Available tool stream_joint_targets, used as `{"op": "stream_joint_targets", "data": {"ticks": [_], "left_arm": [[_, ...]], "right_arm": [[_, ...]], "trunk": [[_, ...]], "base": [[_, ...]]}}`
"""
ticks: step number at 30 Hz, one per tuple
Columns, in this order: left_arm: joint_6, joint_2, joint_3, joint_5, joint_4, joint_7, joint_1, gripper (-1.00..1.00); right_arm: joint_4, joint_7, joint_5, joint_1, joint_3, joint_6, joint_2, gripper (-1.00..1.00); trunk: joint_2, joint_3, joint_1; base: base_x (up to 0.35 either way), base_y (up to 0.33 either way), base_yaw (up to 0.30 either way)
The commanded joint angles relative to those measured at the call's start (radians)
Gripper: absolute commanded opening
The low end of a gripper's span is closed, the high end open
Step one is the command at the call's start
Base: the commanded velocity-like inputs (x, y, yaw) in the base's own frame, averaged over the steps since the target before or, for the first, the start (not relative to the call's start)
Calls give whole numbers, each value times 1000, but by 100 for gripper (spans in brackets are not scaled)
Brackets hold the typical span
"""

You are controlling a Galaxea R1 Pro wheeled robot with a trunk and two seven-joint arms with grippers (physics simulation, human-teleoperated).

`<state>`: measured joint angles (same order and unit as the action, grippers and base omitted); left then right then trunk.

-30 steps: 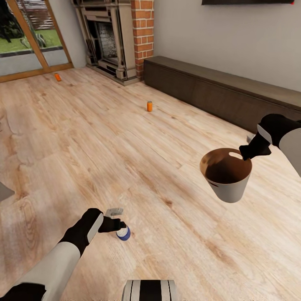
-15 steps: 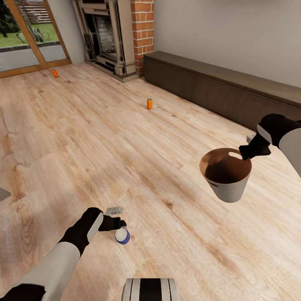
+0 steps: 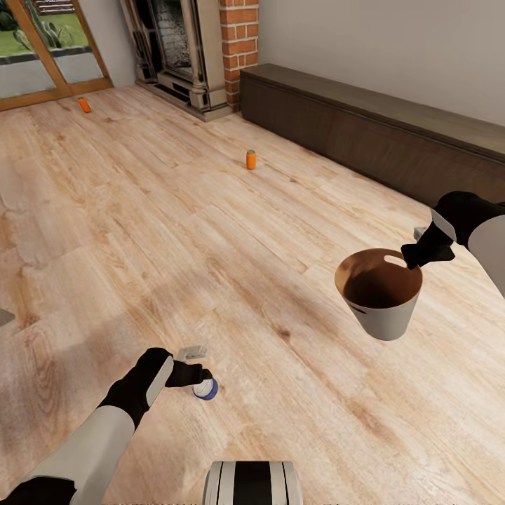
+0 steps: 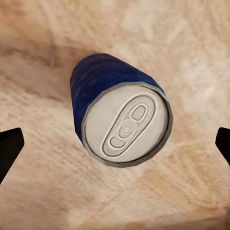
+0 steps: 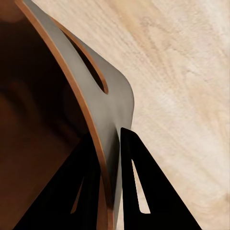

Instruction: Put the three can of soda from the living room inside the tash can in the kitchen.

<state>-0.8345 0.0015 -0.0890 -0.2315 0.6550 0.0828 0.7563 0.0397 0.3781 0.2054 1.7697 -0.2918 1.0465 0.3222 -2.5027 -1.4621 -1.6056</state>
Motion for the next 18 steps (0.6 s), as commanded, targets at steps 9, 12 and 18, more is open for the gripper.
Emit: {"op": "stream_joint_targets", "data": {"ticks": [9, 12, 18], "left_arm": [[0, 0, 0, 0, 1, 1, 0, 100], [0, 0, 0, 0, 2, 0, 0, 100], [0, 0, 0, 0, 2, 0, 0, 100]], "right_arm": [[0, 2, -3, 1, -1, 1, 0, -100], [0, 2, -3, 1, -1, 1, 0, -100], [0, 2, -3, 1, -1, 1, 0, -100]], "trunk": [[0, -11, 0], [0, -13, 0], [0, -17, 0]], "base": [[82, 0, 0], [90, 0, 0], [22, 0, 0]]}}
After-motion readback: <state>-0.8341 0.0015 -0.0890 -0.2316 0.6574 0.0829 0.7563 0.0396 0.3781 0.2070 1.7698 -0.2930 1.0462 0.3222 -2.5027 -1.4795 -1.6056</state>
